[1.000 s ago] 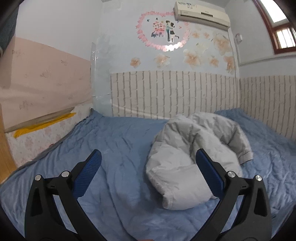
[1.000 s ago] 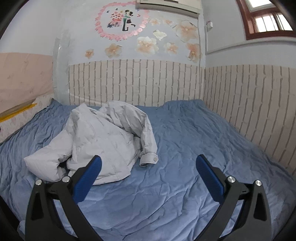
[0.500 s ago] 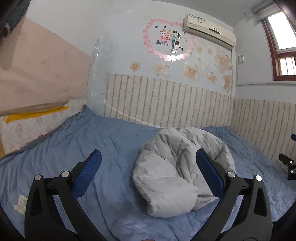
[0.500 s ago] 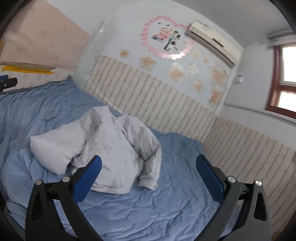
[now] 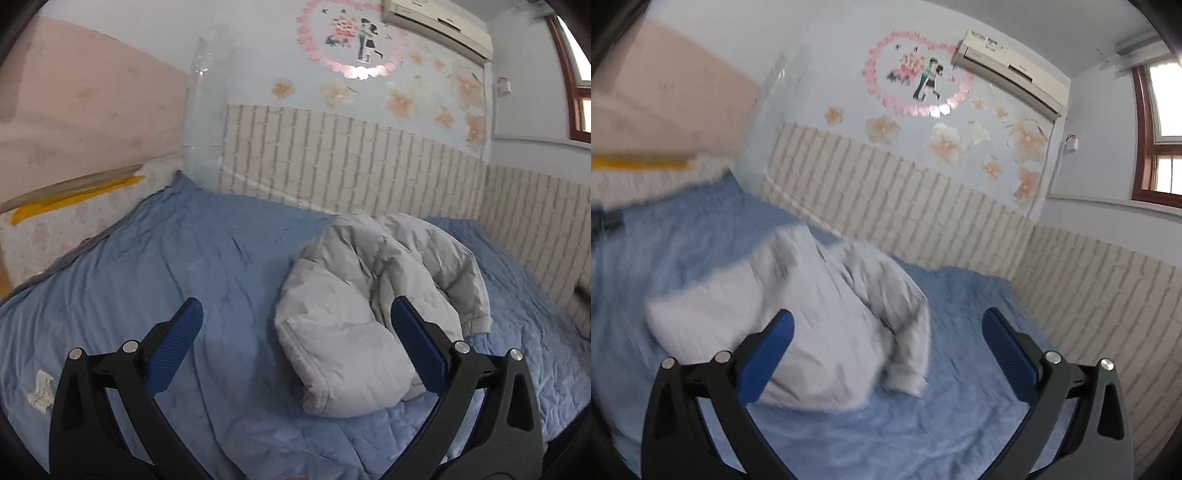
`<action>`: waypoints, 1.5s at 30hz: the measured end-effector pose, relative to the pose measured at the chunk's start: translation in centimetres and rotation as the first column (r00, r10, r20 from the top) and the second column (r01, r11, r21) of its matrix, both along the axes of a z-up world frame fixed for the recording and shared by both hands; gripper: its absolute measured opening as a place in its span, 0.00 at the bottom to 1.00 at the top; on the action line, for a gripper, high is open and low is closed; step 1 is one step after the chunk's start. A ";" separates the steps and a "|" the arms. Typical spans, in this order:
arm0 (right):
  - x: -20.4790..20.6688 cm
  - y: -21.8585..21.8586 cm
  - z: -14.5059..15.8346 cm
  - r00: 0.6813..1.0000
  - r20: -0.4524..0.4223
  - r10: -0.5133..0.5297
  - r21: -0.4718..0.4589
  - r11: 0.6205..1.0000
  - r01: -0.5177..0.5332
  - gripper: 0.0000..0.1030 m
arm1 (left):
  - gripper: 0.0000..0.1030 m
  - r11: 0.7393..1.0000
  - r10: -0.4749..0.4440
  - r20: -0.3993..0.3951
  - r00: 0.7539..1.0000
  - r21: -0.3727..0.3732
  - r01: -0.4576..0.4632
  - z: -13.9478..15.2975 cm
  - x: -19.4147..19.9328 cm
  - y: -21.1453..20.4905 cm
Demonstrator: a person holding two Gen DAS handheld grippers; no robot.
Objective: Fold large clothes
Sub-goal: 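Move both tools down toward the grey jacket's sleeve cuff and body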
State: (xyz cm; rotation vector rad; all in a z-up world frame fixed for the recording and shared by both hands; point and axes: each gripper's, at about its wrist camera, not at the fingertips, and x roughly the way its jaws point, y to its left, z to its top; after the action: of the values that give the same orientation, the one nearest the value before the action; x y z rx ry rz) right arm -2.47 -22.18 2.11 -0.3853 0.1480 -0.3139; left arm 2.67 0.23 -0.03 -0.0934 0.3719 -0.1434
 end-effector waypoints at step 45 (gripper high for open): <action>11.1 -14.8 1.4 0.994 -0.103 -0.041 0.362 0.929 0.076 0.99 | 0.97 0.979 0.167 -0.413 0.895 0.181 -0.099 -11.1 11.6 -8.8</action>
State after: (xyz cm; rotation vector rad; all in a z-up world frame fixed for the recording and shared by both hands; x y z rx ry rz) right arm 8.63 -37.03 3.53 -0.0248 0.3058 -0.3194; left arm 14.29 -8.56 -11.14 0.0058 0.8130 0.0464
